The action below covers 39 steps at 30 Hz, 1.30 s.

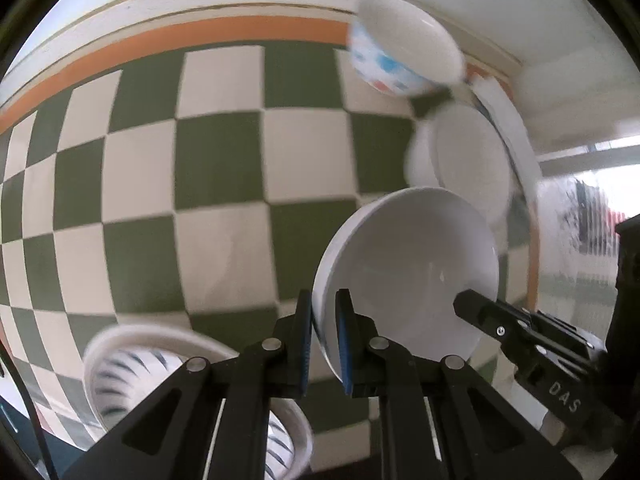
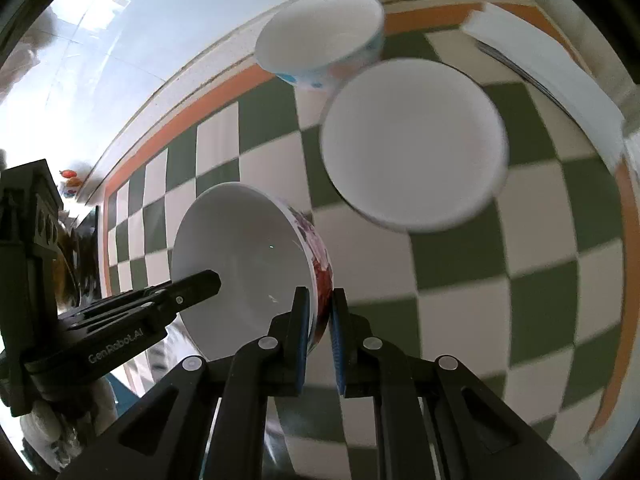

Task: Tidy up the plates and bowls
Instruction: 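Lift the red-flowered bowl and carry it toward the other bowls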

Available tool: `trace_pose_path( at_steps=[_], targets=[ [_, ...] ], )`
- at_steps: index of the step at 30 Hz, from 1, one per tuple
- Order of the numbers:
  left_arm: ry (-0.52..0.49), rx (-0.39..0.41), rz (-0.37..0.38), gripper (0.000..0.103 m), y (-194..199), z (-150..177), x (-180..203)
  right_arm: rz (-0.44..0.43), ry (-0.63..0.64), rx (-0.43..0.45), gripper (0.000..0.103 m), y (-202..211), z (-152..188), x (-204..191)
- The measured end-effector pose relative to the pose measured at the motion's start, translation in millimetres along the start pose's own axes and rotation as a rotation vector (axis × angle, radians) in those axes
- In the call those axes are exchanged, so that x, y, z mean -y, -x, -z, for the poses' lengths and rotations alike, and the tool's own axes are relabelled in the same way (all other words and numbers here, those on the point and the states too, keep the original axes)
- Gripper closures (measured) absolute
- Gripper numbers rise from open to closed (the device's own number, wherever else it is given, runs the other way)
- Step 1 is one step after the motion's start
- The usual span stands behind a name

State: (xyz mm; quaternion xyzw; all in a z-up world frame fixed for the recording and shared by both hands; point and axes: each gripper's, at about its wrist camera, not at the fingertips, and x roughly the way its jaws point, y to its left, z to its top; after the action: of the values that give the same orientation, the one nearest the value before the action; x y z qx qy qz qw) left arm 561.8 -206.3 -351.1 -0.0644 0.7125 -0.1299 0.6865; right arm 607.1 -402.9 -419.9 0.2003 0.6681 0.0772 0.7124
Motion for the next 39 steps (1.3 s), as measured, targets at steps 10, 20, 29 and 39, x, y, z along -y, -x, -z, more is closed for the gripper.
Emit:
trace_pose_path(
  at_steps=[10, 20, 29, 39],
  targets=[
    [-0.072, -0.099, 0.002, 0.093, -33.4, 50.7, 35.4, 0.028, -0.051, -0.017, 0.091, 22.9, 60.4, 46.4],
    [-0.093, -0.158, -0.048, 0.093, -64.4, 65.7, 52.1, 0.015, -0.104, -0.072, 0.091, 3.5, 90.7, 85.2],
    [-0.101, -0.147, -0.075, 0.093, -69.1, 71.0, 64.0, 0.005, -0.112, -0.081, 0.091, -1.5, 93.7, 90.1],
    [-0.074, -0.134, -0.073, 0.093, -53.3, 75.7, 59.9, -0.025, -0.137, -0.122, 0.089, -4.0, 90.2, 92.3]
  ],
)
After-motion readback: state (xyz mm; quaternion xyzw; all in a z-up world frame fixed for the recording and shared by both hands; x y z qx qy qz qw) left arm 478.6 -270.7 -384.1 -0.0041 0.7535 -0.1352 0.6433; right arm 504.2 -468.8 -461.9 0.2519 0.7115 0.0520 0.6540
